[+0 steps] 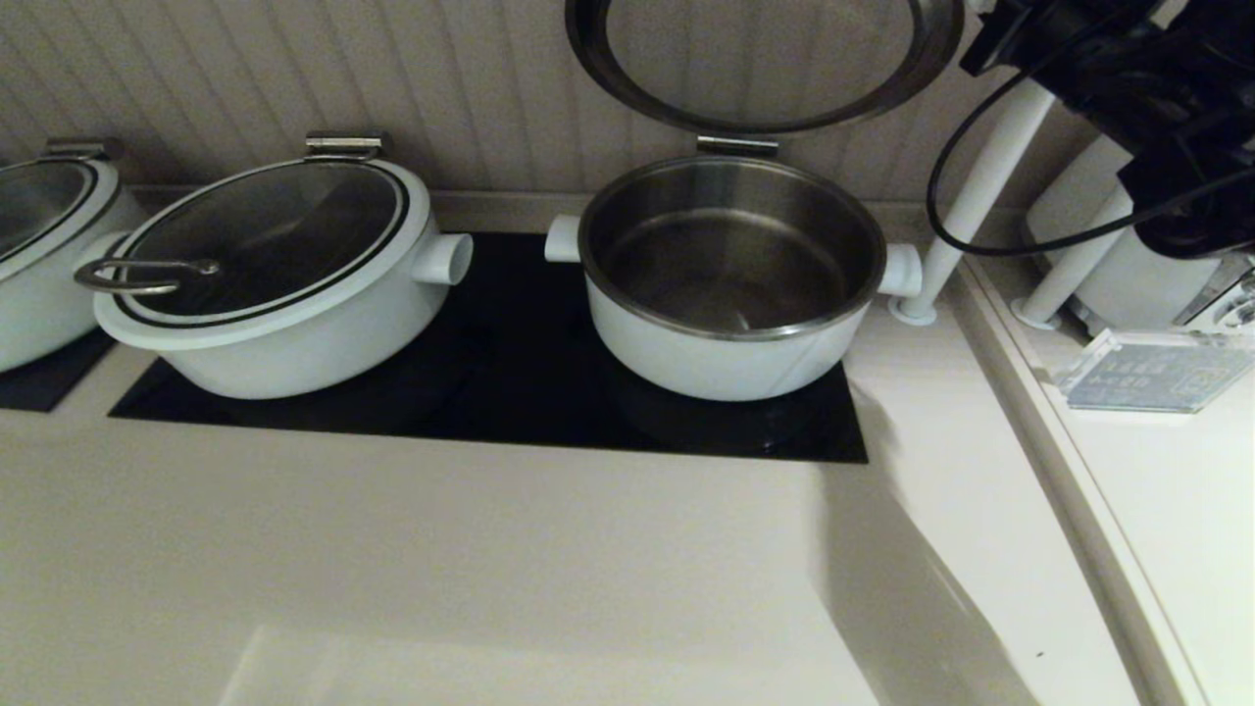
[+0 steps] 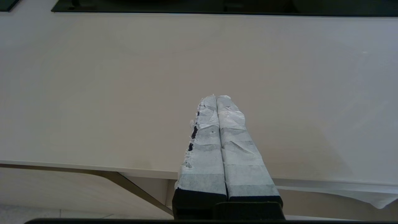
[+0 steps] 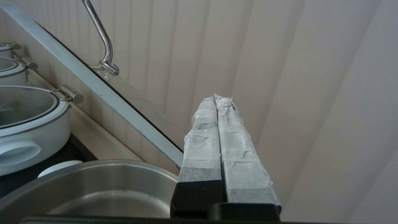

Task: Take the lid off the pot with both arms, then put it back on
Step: Close the pot lid

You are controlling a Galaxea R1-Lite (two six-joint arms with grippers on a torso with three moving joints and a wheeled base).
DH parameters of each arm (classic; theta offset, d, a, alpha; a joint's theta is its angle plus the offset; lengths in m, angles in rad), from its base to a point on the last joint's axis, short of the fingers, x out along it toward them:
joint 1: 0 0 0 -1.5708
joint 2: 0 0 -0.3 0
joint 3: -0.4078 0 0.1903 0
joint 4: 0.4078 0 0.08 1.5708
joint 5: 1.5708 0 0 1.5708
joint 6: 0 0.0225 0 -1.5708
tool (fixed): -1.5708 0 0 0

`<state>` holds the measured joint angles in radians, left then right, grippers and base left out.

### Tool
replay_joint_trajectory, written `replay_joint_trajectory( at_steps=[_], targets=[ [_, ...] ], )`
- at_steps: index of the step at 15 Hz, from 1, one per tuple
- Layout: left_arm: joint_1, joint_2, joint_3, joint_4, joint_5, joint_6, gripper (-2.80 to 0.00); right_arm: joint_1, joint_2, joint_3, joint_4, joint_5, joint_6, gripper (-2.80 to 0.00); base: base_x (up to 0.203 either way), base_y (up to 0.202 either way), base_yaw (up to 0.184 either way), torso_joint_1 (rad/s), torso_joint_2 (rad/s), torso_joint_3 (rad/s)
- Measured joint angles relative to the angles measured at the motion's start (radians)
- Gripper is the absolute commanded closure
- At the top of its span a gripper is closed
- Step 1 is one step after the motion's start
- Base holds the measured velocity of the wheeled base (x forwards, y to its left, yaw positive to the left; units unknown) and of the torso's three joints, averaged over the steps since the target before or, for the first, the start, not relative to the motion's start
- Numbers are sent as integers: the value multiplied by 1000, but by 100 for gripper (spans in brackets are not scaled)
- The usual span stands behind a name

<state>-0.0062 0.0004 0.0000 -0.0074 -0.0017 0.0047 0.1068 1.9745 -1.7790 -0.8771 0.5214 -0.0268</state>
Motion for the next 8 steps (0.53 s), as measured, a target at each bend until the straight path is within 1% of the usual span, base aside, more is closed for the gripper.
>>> replay_joint_trajectory(
  at_steps=[8],
  targets=[
    [0,0,0,0,0,0,0,5,-33,85,-27,16,1,0,0,0,0,0,0,0]
  ],
)
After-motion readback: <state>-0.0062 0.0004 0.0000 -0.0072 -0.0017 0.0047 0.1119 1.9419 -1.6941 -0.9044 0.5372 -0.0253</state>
